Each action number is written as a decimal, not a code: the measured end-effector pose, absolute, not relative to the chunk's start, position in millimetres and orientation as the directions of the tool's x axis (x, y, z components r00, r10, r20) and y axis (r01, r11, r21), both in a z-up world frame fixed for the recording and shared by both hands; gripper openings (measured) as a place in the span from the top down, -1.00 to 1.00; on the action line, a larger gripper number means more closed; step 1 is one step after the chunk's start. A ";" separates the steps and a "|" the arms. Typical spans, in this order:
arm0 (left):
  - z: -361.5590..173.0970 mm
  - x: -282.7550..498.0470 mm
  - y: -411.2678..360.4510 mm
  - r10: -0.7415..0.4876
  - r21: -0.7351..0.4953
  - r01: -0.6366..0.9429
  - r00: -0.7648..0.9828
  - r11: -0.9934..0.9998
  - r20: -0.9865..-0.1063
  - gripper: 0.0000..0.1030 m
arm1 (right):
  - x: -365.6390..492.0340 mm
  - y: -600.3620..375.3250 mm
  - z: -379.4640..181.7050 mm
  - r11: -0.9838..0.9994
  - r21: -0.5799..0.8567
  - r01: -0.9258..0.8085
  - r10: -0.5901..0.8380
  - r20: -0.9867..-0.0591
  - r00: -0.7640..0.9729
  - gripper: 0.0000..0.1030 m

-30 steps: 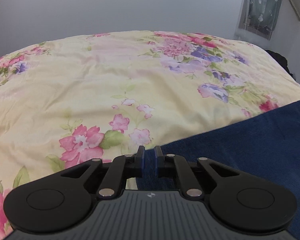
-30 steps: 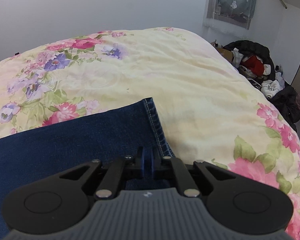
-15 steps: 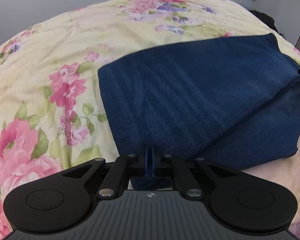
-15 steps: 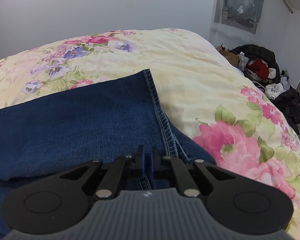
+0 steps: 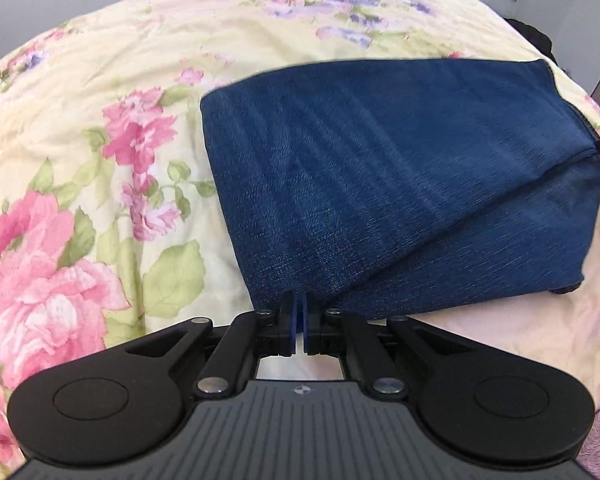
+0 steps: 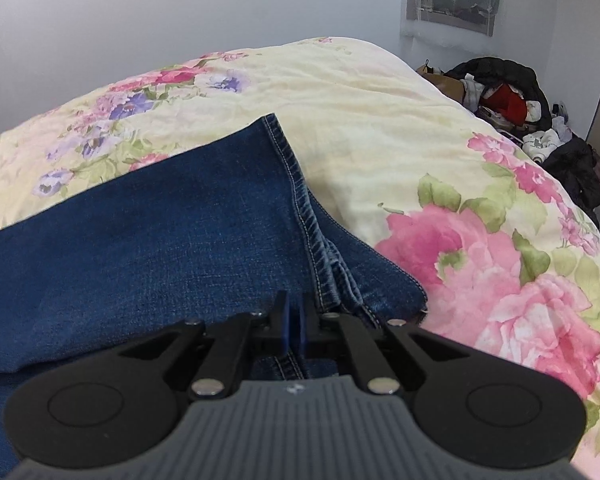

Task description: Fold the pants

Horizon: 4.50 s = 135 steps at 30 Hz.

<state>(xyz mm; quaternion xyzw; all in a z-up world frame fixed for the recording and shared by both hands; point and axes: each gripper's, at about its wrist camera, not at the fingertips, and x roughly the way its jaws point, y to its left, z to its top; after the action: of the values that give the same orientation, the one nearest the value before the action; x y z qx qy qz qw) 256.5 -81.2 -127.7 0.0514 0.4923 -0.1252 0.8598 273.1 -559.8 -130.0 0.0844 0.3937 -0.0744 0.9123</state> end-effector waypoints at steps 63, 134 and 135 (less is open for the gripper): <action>-148.4 321.0 -293.6 -0.373 -0.072 0.523 0.499 0.849 -0.782 0.98 | 247.6 -642.2 -176.7 0.527 0.766 0.368 0.191 -0.528 0.827 0.51; -25.9 286.2 35.0 -0.237 -0.116 0.239 0.573 0.964 -0.785 0.16 | 251.7 -208.2 -55.3 0.887 0.242 -0.394 0.425 -0.761 0.489 0.23; -28.1 290.7 35.5 -0.264 -0.161 0.225 0.573 0.961 -0.776 0.16 | 256.1 -217.8 -51.4 0.897 0.237 -0.373 0.411 -0.756 0.509 0.23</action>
<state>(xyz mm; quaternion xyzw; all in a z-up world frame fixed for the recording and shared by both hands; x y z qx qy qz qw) 290.7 35.5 -28.1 -0.0221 0.4410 -0.1377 0.8866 256.1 -217.8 -51.4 0.0219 0.4408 0.2257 0.8685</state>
